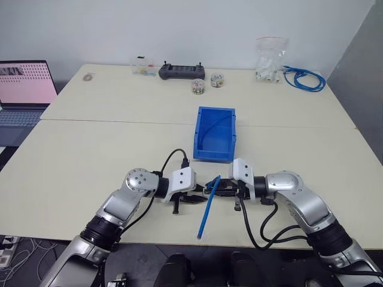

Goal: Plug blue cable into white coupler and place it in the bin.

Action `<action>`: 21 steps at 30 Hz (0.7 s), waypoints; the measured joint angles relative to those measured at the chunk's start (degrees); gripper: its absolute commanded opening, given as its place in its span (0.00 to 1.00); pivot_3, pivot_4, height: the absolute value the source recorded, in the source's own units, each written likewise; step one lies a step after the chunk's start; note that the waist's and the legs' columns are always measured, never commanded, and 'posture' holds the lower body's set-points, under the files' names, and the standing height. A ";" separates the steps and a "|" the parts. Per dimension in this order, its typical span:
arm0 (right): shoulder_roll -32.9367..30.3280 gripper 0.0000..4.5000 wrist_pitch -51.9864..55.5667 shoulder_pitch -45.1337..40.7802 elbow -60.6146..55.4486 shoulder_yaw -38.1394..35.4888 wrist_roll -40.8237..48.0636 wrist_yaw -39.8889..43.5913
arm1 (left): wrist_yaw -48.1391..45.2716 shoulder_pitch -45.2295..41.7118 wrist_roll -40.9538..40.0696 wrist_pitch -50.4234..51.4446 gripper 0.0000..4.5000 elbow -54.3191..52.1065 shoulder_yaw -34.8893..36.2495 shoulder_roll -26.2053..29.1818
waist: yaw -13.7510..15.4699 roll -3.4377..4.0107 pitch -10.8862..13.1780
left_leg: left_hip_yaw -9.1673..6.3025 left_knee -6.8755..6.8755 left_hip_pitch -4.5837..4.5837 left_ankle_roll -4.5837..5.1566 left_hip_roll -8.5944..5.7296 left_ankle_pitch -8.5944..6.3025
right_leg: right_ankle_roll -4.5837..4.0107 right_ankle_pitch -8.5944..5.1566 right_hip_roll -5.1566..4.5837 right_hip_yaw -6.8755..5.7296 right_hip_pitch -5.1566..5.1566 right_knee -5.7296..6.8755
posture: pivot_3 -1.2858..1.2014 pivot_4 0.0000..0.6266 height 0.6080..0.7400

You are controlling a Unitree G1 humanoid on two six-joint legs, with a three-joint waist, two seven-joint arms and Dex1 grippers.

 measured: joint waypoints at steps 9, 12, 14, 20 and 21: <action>0.00 0.03 1.34 -2.03 1.61 0.91 -0.12 2.47 | 0.08 0.73 0.00 -0.80 0.17 -0.09 0.15 -0.14 | -0.02 0.01 -0.05 | -0.01 0.00 0.03 0.00 0.00 0.00 | -0.02 0.01 0.00 -0.01 0.02 0.01 | 0.52 0.24 1.00; 0.02 0.03 1.64 -3.59 3.05 1.58 -0.32 3.96 | 0.12 0.84 0.04 -0.95 0.17 0.02 0.33 -0.15 | -0.06 0.03 -0.13 | 0.01 0.00 0.05 0.00 0.01 0.00 | -0.01 0.01 0.00 0.01 0.02 0.01 | 0.52 0.24 1.00; -0.14 0.03 1.90 -4.26 3.27 1.97 -0.70 4.60 | 0.11 0.87 0.10 -0.94 0.17 0.05 0.35 -0.21 | -0.08 0.05 -0.19 | 0.00 -0.01 0.06 0.00 0.01 0.00 | -0.01 0.01 0.00 0.00 0.02 0.01 | 0.52 0.24 1.00; -0.34 0.03 2.07 -6.79 5.13 4.37 -3.40 6.52 | 0.09 1.08 0.18 -0.29 0.17 0.46 0.38 -0.51 | -0.12 0.12 -0.89 | 0.02 -0.02 0.16 0.00 0.01 0.00 | 0.00 -0.01 0.01 0.01 0.10 0.01 | 0.52 0.24 1.00; -0.10 0.03 2.07 -6.93 5.63 4.52 -3.74 6.69 | 0.08 1.10 0.43 -0.04 0.17 0.51 0.38 -0.61 | -0.16 0.11 -1.12 | 0.03 -0.03 0.21 0.00 0.01 -0.01 | 0.01 -0.01 0.01 0.01 0.14 0.01 | 0.52 0.24 1.00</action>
